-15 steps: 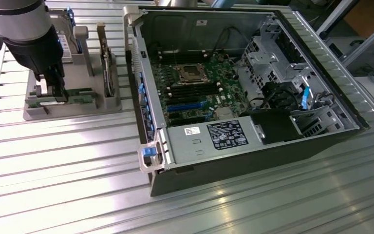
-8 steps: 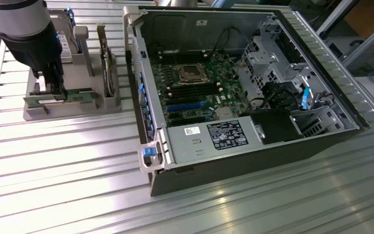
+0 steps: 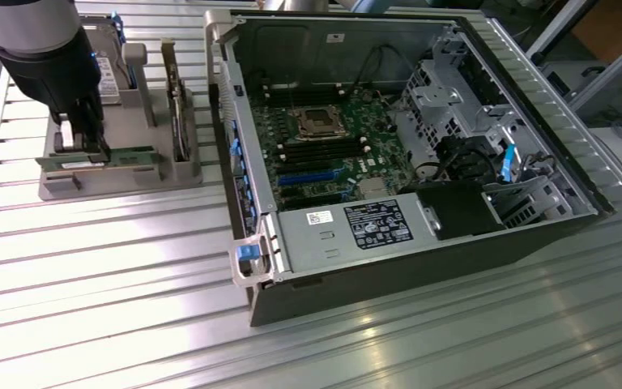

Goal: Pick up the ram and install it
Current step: 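Pick up the ram and move it above insertion slot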

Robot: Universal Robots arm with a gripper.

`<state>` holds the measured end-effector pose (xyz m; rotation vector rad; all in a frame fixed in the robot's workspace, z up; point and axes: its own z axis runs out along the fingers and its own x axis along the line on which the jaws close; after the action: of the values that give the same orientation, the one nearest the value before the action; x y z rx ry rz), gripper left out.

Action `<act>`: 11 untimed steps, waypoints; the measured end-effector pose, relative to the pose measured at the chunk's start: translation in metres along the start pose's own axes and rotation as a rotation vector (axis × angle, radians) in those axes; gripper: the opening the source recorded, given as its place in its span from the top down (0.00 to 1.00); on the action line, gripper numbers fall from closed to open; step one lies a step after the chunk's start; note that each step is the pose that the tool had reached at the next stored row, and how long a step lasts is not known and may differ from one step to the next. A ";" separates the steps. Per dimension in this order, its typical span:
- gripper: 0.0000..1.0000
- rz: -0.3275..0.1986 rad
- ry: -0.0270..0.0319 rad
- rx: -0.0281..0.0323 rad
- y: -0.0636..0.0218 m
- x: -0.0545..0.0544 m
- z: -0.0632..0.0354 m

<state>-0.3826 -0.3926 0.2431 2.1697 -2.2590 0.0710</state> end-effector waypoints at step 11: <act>0.88 0.000 -0.0001 0.0000 -0.0002 0.000 -0.0075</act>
<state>-0.3826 -0.3926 0.2506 2.1697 -2.2591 0.0709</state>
